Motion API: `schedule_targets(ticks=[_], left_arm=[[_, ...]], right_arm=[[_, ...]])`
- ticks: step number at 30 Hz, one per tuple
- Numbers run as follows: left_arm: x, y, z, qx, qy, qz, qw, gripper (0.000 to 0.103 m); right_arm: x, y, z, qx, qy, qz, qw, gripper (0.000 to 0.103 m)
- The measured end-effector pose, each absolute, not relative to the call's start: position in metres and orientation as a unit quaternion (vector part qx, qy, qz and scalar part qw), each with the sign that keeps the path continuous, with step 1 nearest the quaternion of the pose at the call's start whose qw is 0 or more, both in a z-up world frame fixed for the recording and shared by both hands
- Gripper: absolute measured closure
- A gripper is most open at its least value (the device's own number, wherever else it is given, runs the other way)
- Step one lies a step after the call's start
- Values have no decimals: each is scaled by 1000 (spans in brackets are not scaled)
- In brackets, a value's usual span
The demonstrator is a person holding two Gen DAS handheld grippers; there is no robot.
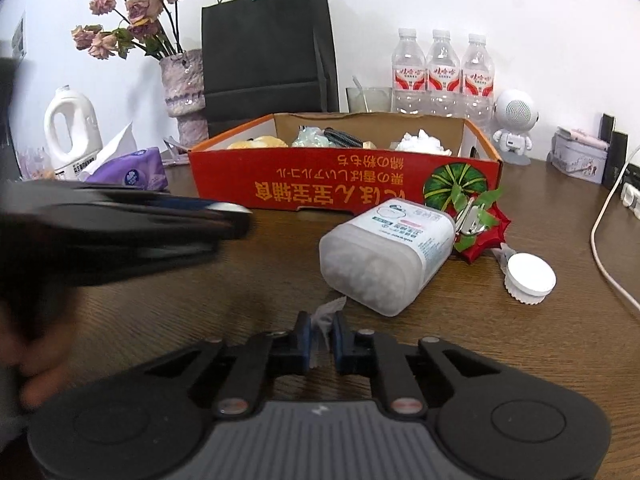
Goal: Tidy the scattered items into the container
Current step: 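Grasp the small white round cap with the left gripper while the right grasps a clear wrapper, then carry the white cap and clear wrapper with both grippers over the box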
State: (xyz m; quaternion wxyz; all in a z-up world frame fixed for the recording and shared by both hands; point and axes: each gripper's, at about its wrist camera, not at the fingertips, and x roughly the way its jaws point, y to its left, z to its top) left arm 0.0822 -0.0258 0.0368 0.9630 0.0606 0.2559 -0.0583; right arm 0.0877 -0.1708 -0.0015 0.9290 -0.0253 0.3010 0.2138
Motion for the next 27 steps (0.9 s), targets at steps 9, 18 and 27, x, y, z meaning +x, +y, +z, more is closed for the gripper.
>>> schedule_targets(ticks=[9,18,27], left_arm=[[-17,-2,59,4,219,-8,976,74],[-73,1,53,-23,184,11,983,74],[-108,-7,75,-30,123,-13,992,74]], right_arm=[[32,-164,21,-33,256,224,940,94],[-29,-176,56,-14,189,211,959,94],[-57,-186,75,-6,165,207,964,94]])
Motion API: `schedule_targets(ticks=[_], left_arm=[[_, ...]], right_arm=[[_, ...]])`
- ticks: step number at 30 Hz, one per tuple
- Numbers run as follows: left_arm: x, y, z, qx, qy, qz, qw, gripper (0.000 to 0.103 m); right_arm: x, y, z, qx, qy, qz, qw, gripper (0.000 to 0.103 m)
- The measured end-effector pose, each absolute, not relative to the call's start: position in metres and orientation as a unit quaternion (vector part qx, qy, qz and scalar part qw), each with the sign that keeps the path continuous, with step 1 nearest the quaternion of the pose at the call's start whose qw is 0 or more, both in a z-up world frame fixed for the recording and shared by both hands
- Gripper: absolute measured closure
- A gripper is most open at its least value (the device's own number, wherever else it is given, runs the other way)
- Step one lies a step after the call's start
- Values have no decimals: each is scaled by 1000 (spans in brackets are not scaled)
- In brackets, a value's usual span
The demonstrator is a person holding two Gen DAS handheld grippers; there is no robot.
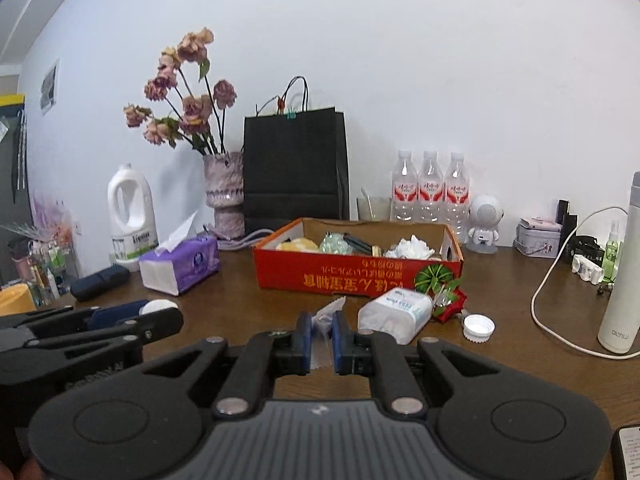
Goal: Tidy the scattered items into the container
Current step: 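Carry the white cap and clear wrapper with both grippers over the box, then open both grippers to drop the cap and wrapper into the box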
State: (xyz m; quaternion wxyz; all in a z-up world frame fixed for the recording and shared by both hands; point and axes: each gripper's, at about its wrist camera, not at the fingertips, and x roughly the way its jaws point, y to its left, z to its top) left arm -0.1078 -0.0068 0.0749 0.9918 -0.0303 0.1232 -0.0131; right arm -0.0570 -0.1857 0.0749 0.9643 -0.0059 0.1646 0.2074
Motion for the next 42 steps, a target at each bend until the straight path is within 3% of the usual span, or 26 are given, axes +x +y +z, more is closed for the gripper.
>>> schedule_targets(ticks=[8,14,18,25,32,33,36,37,38,40,42], left_arm=[[-24,17,113,-48,113,-36,992,74],[129,56,150,-47,138,-36,989,74],[237,62,147,-8,196,-36,980,74],[381,63,98,-27,372,-12,928,74],[426,55,61,18,443,-7,896,74],[426,55,58,21,447,-11,894,73],[422,54,62,33,444,-25,895,52],[421,55,66,28,443,-27,896,50],[419,55,71,24,443,-28,896,45],[415,56,83,19,439,-26,898,37],[412,56,94,11,441,-26,897,29]], right_arm=[[13,-190,108,34,155,211,964,94],[135,-192,156,70,154,207,964,94],[252,-173,170,73,219,223,947,94],[421,-137,115,85,398,211,889,94],[489,-111,52,91,494,195,843,94],[493,-106,47,81,502,198,838,94],[500,-93,34,62,527,185,827,89],[502,-93,32,69,533,183,823,88],[502,-94,31,81,539,185,818,83],[499,-102,40,100,538,185,816,62],[490,-113,57,92,526,182,826,57]])
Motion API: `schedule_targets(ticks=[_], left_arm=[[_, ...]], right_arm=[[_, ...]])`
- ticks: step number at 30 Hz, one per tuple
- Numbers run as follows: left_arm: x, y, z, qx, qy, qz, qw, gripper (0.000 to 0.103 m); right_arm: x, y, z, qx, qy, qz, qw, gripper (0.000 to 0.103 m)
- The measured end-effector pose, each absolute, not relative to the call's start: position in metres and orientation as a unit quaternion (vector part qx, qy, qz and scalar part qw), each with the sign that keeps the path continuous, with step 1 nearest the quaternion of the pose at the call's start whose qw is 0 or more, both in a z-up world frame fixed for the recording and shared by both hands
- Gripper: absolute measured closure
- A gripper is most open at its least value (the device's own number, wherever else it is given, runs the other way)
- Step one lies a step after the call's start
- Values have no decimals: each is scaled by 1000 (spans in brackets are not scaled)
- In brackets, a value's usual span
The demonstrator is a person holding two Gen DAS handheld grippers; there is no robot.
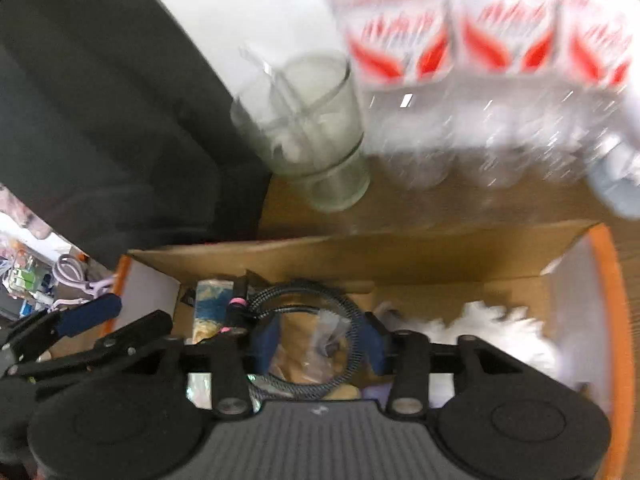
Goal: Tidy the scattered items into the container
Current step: 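Open both grippers to drop the cap and wrapper into the box, then move both grippers back from the box toward the cotton pad pack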
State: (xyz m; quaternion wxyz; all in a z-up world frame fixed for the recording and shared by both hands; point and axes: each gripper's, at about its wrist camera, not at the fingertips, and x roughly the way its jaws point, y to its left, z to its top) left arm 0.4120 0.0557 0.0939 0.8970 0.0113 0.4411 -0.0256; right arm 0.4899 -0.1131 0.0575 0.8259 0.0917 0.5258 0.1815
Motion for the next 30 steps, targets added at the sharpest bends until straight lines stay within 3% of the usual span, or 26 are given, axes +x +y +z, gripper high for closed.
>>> schedule_targets(ticks=[2,5,7,10,13,16,19,22,25,30], left_arm=[[409,57,101,-3,458,-8,889,26],[408,57,107,-40,498,24,866,16],[403,61,113,-72,530,39,844,15],[384,62,134,-84,541,50,835,14],[361,53,156,-51,532,53,844,5],[340,50,170,-39,520,48,852,5],[306,43,185,-19,443,71,894,4],[247,35,187,-13,292,40,956,0],[216,33,184,-6,248,35,968,0],[166,25,187,6,152,44,987,0]], right_arm=[[477,-127,78,77,516,173,835,49],[456,-149,100,51,512,147,845,33],[442,-164,114,32,515,125,847,19],[421,-184,138,28,504,102,857,15],[399,-197,160,32,510,101,854,13],[382,-191,174,10,506,96,857,12],[352,-189,188,15,462,111,880,12],[307,-192,194,39,355,119,926,12],[259,-182,194,-15,242,92,966,10],[220,-169,184,-40,211,109,971,10]])
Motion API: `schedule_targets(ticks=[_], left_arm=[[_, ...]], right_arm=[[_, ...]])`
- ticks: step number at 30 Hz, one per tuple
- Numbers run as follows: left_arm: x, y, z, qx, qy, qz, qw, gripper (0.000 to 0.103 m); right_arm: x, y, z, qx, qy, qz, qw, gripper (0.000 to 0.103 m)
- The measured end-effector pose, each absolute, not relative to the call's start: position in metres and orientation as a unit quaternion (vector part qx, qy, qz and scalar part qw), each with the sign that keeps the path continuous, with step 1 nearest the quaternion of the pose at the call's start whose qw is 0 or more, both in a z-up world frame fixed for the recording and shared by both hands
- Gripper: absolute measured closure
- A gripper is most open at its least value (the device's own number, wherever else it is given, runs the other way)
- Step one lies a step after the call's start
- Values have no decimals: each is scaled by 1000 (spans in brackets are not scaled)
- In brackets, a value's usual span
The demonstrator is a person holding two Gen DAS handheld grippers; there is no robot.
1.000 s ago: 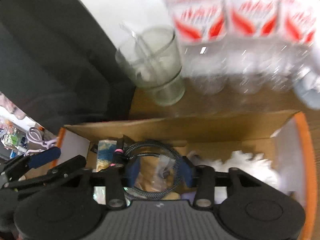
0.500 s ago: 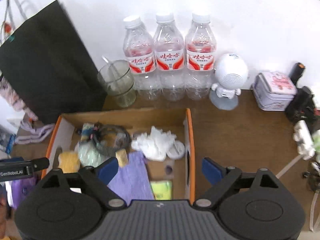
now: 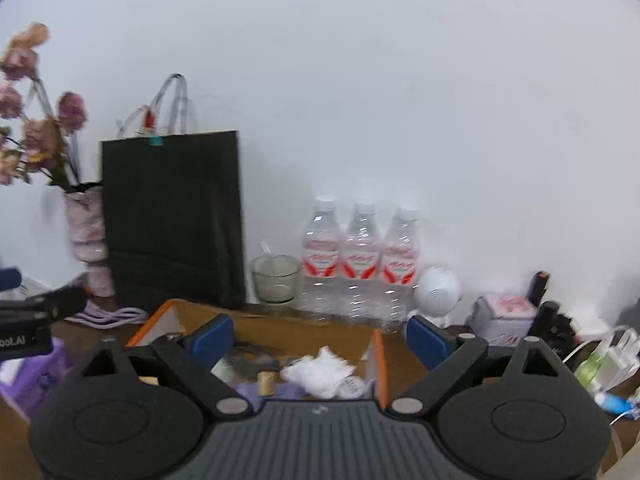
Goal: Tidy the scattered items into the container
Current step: 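Move both grippers back from the box toward the cotton pad pack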
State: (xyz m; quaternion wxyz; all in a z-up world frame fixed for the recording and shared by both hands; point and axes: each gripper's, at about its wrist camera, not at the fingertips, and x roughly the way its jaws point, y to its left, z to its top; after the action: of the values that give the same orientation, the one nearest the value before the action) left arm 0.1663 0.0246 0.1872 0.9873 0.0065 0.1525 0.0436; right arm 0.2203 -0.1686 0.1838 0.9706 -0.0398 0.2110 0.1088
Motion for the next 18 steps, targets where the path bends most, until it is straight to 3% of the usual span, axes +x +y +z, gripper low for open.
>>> schedule_targets(ticks=[6,12,15,18], left_arm=[[104,7,178,73,122,57,988,0],[26,-6,158,65,130,37,989,0],[-21,-4,143,53,112,30,992,0],[-79,2,118,63,81,5,995,0]], right_arm=[[161,-161,171,-35,182,142,972,10],[67,-177,163,-17,146,183,972,8],[19,-195,145,10,120,201,972,2],[-25,-207,126,12,100,182,978,1]])
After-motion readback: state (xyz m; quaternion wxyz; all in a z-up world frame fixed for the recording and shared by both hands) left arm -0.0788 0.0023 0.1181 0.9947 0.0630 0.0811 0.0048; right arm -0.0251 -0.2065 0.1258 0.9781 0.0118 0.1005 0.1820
